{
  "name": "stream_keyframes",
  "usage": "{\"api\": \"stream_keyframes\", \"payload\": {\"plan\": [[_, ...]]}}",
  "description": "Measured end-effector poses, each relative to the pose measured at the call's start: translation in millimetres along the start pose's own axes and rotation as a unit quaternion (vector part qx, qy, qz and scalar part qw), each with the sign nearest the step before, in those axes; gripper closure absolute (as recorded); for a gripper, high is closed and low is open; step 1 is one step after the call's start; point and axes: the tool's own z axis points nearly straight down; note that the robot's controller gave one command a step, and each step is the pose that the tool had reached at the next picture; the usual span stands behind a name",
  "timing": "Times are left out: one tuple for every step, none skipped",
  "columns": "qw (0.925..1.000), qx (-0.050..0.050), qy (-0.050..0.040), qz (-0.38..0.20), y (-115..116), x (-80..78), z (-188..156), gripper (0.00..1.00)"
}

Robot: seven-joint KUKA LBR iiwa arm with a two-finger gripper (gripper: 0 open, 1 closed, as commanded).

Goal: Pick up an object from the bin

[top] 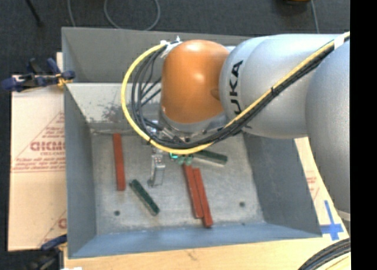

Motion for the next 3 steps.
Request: {"api": "stream_keyframes", "payload": {"plan": [[0.9992,0.002,0.0015,0.040,-75.8,41.7,106.9,0.00],[0.9999,0.002,-0.0019,-0.015,-152.2,65.0,125.8,0.00],[0.9998,0.001,-0.0038,-0.020,-199.5,67.1,124.5,0.00]]}}
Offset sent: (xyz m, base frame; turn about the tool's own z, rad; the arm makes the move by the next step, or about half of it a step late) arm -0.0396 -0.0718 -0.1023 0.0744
